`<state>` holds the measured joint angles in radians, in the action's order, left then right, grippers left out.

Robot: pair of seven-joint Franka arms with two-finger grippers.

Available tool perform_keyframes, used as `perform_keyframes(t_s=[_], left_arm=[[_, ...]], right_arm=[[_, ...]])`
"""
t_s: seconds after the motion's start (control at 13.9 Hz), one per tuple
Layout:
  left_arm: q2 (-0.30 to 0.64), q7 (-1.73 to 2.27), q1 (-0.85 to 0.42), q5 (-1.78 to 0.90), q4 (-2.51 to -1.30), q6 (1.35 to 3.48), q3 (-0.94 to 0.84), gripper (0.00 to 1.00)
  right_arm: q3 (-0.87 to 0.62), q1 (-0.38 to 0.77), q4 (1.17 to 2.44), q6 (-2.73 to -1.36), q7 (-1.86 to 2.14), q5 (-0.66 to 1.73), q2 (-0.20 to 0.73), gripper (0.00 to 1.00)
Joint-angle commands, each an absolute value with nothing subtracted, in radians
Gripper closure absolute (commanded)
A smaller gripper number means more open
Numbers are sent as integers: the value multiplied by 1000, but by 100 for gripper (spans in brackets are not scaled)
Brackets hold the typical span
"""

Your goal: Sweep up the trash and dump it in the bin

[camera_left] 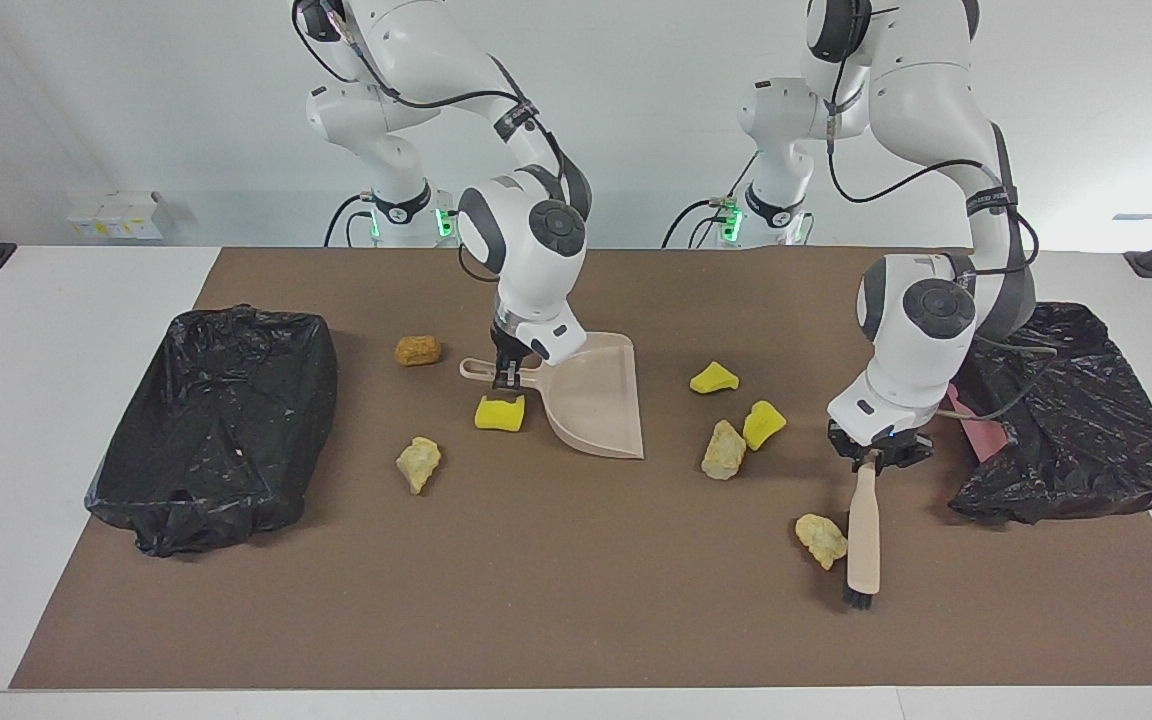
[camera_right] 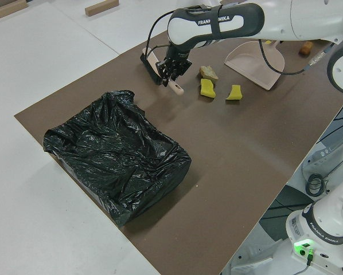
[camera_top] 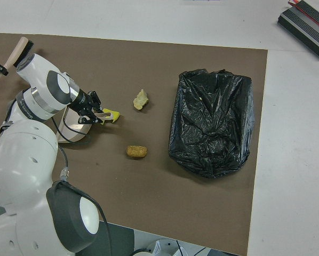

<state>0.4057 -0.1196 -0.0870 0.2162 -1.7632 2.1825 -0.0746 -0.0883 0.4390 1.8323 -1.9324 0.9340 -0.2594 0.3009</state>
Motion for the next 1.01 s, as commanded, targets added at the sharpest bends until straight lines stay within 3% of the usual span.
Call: perform_keyframes(t_s=[0.0,0.58,0.93], left_arm=[[370,-130,-97,216,-1813,2100,-95,100],[134,-112,-231,76,-2121,2063,-138,100],[101,6,-368,-157,-2171,2074,-141,100]], right_arm=[[-97,437,1867,-1936,919,-276,278,100],[-97,434,1867,-1936,917,-270,279,100],[-95,433,1867,-1936,917,-268,279,100]])
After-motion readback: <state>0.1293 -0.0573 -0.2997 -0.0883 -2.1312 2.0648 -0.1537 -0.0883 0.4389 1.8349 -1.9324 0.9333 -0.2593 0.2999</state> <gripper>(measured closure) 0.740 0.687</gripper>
